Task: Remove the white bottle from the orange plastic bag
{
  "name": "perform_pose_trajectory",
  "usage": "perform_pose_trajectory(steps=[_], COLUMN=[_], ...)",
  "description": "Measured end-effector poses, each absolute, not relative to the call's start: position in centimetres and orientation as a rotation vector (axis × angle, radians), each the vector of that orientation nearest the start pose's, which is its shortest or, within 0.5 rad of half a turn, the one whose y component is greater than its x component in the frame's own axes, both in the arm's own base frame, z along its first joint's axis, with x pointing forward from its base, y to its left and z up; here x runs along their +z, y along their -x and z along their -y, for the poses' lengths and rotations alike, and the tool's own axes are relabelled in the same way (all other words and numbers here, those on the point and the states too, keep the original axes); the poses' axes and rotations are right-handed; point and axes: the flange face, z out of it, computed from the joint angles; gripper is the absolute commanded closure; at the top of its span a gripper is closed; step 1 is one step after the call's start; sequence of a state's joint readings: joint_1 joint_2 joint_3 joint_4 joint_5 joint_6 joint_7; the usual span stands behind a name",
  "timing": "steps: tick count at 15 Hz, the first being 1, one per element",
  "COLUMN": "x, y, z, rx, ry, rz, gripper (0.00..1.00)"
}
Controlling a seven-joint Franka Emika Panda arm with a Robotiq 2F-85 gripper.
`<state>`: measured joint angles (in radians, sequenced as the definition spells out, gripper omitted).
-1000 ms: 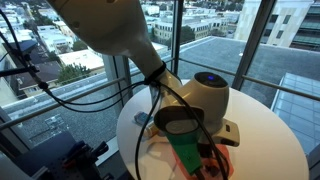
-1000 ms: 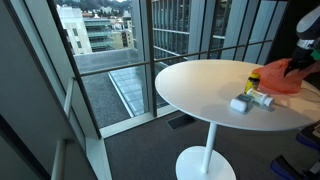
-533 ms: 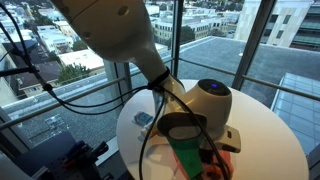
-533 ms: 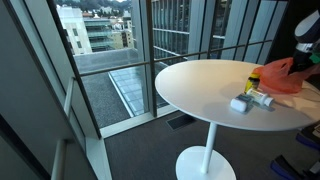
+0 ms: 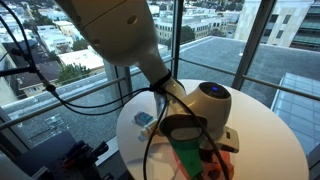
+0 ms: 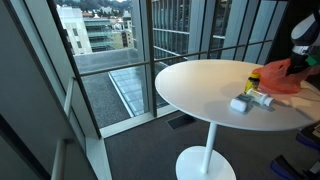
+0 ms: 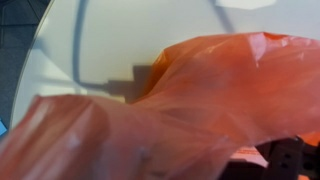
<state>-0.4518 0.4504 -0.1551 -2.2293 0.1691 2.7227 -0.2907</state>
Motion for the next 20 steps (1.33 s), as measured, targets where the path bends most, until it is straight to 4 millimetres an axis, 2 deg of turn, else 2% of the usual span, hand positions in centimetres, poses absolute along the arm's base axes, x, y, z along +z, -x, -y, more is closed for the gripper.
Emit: perform_pose_trajectory(steps=[6,14,20], x=[17.2,18.1,17.6], y=[-44.9,-46.2,-46.3], z=[32.0,32.1,32.0], rx=[-0.078,-0.119,-0.112], ry=[3.077,3.084,3.078], rz=[-0.703,-0.686,-0.687], gripper=[0.0,0.0,0.0])
